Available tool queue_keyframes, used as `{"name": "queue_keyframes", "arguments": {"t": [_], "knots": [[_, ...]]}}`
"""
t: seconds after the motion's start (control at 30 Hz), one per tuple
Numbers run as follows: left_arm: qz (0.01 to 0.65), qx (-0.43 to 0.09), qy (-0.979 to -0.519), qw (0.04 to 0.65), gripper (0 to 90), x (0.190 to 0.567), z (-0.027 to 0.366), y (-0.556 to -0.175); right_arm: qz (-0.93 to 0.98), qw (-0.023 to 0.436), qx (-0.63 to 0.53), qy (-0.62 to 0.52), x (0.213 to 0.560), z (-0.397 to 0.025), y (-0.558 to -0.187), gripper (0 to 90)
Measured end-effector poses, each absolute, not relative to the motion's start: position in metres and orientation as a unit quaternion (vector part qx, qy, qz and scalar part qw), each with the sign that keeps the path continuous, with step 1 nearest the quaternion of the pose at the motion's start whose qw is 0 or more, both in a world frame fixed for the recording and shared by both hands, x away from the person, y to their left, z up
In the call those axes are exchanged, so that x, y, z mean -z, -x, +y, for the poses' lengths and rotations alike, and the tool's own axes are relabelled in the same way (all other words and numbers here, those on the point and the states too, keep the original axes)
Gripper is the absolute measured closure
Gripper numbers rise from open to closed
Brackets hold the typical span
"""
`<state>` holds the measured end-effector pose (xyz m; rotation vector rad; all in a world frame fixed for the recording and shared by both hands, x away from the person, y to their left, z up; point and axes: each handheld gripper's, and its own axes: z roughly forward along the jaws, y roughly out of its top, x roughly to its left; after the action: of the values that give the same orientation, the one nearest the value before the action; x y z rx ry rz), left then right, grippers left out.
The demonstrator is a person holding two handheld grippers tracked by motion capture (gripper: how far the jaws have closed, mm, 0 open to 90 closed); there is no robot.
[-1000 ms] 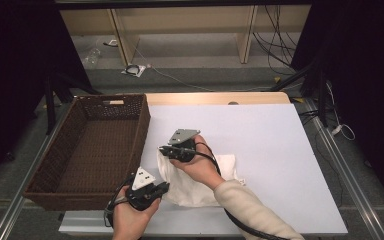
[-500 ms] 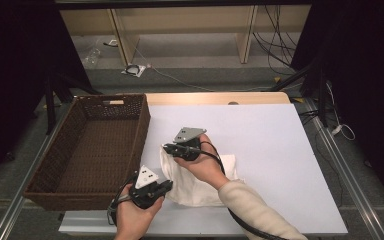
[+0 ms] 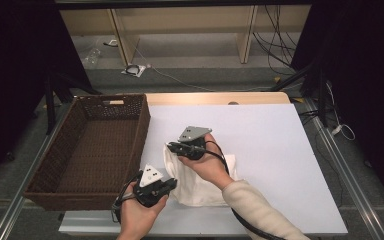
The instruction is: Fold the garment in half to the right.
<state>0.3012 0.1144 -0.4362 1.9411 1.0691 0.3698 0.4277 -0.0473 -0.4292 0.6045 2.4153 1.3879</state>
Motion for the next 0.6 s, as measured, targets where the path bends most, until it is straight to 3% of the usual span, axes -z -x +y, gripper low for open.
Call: {"name": "queue_keyframes", "arguments": {"t": [0.6], "knots": [[0.423, -0.147, -0.781, 0.435, 87.2, 0.435, 0.106, -0.306, 0.834, 0.152, -0.483, -0.220, 0.428, -0.060, -0.429, 85.4]]}}
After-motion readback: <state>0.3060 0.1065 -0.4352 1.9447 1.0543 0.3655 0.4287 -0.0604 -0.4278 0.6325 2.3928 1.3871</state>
